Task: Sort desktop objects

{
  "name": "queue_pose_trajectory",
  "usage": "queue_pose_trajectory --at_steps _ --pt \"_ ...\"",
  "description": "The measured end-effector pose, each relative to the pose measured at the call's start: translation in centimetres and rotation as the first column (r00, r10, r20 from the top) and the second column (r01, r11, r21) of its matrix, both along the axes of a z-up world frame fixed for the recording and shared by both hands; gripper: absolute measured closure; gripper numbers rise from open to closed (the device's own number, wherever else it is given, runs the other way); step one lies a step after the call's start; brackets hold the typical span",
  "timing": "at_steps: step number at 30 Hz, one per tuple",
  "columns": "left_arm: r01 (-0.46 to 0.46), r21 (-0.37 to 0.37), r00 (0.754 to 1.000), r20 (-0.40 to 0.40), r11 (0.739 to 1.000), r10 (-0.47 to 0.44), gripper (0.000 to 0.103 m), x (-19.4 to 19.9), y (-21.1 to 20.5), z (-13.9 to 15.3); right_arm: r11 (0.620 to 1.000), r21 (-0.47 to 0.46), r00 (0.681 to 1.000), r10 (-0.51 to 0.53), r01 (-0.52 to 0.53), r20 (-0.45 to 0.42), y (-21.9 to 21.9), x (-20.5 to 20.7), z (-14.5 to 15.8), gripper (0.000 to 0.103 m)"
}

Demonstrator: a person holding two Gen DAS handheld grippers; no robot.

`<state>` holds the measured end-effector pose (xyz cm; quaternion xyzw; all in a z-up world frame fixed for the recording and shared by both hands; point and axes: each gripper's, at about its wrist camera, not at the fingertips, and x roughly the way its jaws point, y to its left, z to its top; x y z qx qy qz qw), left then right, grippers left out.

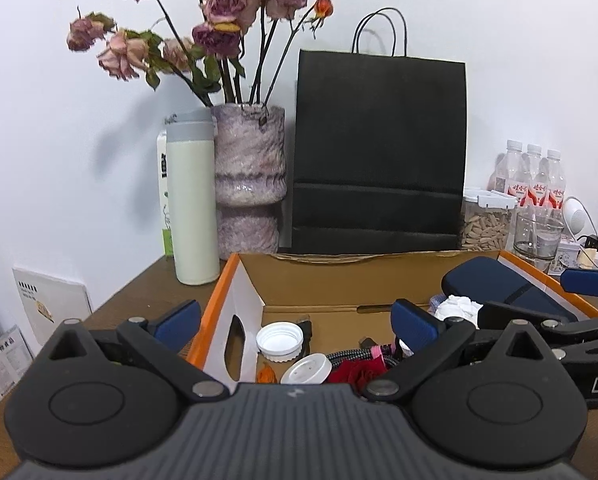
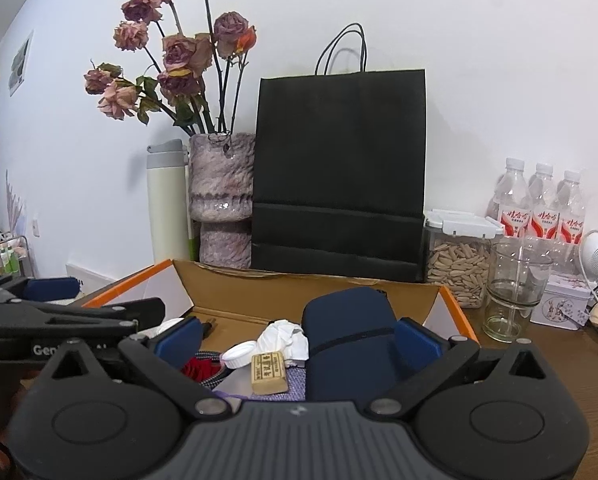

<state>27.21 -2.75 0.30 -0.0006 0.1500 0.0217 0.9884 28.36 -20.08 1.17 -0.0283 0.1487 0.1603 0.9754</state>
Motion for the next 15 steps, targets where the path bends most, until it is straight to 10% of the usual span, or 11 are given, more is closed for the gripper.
queue_pose_trajectory --at_steps 15 --pt "0.018 0.02 1.0 -0.013 1.0 -0.018 0.0 -6.2 -1.2 -1.1 0.999 -0.038 1.0 0.016 -0.016 -0.007 -1.5 -6.3 -0.8 0.0"
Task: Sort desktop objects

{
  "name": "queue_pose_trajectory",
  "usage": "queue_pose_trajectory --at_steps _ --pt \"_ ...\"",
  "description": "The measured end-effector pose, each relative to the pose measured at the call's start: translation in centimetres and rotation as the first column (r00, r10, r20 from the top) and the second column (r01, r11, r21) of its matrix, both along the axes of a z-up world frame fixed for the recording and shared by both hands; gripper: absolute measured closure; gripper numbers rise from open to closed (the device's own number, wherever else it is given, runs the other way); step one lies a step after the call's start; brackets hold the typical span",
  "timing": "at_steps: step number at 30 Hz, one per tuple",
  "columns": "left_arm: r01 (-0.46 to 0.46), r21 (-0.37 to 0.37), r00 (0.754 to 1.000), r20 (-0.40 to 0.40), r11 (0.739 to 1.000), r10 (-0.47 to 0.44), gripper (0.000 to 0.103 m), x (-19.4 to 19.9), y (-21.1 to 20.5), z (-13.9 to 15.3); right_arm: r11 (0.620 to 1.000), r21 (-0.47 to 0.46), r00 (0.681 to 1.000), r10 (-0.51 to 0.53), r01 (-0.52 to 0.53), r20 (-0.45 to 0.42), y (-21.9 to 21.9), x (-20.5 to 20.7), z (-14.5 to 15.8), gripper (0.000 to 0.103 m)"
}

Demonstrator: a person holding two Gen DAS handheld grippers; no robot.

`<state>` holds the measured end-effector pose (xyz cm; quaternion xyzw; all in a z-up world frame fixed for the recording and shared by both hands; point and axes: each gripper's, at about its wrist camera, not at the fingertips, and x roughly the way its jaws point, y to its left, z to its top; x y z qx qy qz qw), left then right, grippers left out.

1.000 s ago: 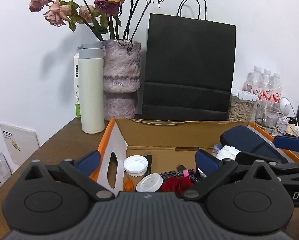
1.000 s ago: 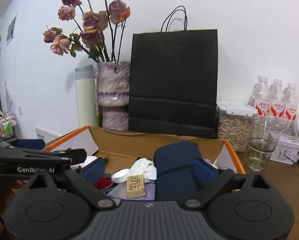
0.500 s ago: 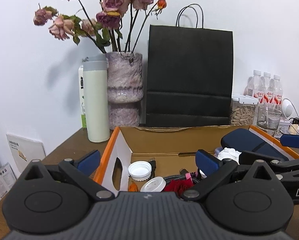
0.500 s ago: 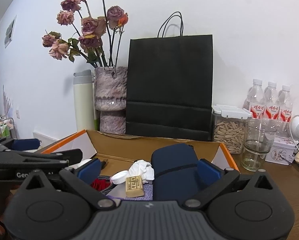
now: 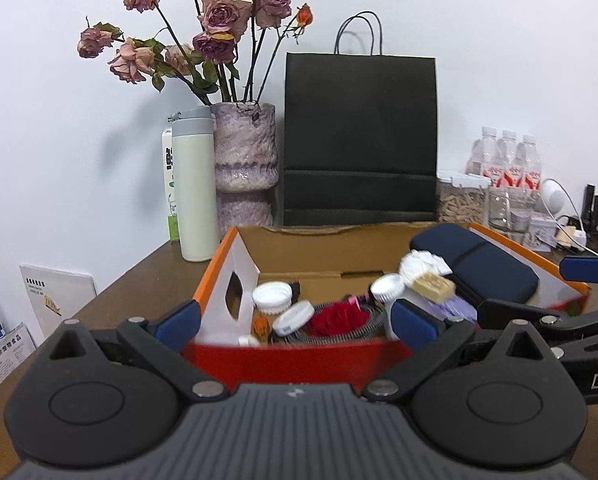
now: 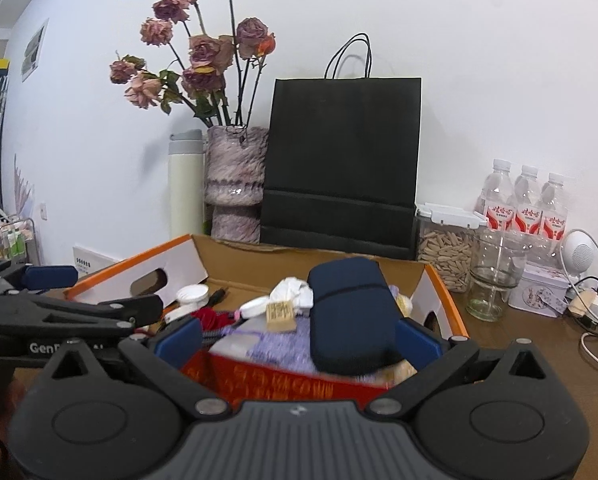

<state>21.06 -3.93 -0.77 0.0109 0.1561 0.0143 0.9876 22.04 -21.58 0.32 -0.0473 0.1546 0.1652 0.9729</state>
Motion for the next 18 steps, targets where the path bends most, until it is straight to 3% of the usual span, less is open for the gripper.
queue_pose_trajectory --at_steps 18 --pt "0.042 0.016 0.999 -0.025 0.999 -0.042 0.0 -6.2 -1.2 -0.9 0.999 0.016 0.999 -0.03 0.031 -0.033 -1.5 -7.0 -1.0 0.0"
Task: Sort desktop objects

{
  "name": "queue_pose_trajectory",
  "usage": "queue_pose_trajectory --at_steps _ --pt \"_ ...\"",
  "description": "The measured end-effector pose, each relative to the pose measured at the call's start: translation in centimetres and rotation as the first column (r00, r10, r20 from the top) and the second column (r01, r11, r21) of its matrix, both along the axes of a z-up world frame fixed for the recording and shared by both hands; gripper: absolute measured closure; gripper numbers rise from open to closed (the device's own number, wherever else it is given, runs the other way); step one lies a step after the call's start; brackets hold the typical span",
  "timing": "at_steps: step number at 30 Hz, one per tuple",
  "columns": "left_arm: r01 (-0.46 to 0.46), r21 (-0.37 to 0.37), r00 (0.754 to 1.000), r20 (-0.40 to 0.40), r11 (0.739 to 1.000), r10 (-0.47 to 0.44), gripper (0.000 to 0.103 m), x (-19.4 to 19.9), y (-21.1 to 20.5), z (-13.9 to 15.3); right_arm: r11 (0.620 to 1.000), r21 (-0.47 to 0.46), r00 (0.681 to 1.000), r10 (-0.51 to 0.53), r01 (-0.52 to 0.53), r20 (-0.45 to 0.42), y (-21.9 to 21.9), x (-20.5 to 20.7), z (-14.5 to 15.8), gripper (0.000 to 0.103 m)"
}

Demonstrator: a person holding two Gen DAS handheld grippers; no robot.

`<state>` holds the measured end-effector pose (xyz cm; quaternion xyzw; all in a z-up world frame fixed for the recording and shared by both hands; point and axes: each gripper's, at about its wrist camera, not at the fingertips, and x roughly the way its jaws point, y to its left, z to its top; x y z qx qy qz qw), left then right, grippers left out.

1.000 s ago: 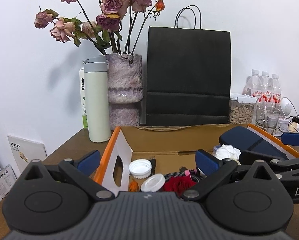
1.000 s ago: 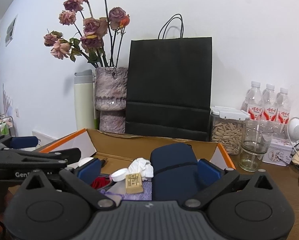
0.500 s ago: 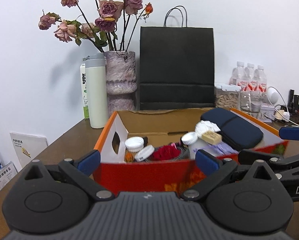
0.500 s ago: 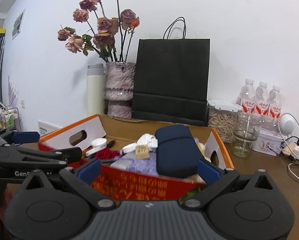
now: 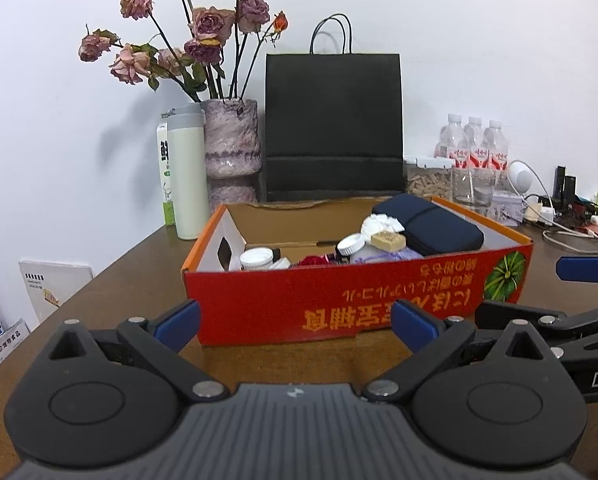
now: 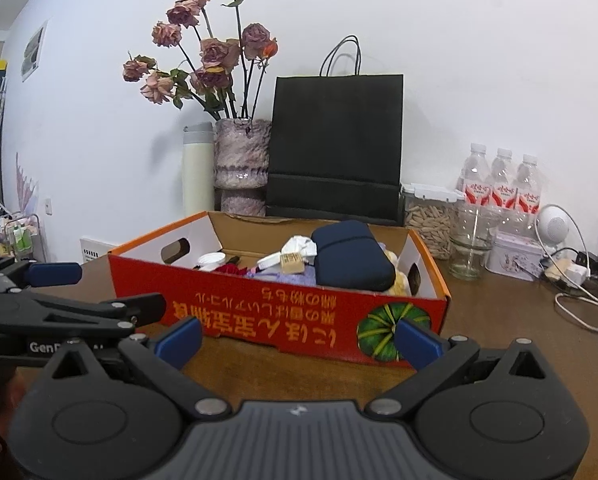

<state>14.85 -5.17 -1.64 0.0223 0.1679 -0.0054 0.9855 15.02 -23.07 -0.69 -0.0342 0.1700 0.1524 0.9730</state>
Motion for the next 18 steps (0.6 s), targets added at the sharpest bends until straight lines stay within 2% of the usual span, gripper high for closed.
queue_pose_trajectory --at_steps 10,18 --pt "-0.02 0.016 0.999 -0.043 1.0 0.021 0.0 -0.27 -0.11 -0.27 1.0 -0.005 1.0 -0.01 0.01 -0.007 0.12 -0.45 -0.54 0.0" --pt "-0.024 0.019 0.999 -0.047 1.0 0.025 0.0 -0.22 -0.1 -0.29 1.0 -0.006 1.0 -0.01 0.01 -0.012 0.09 -0.34 -0.54 0.0"
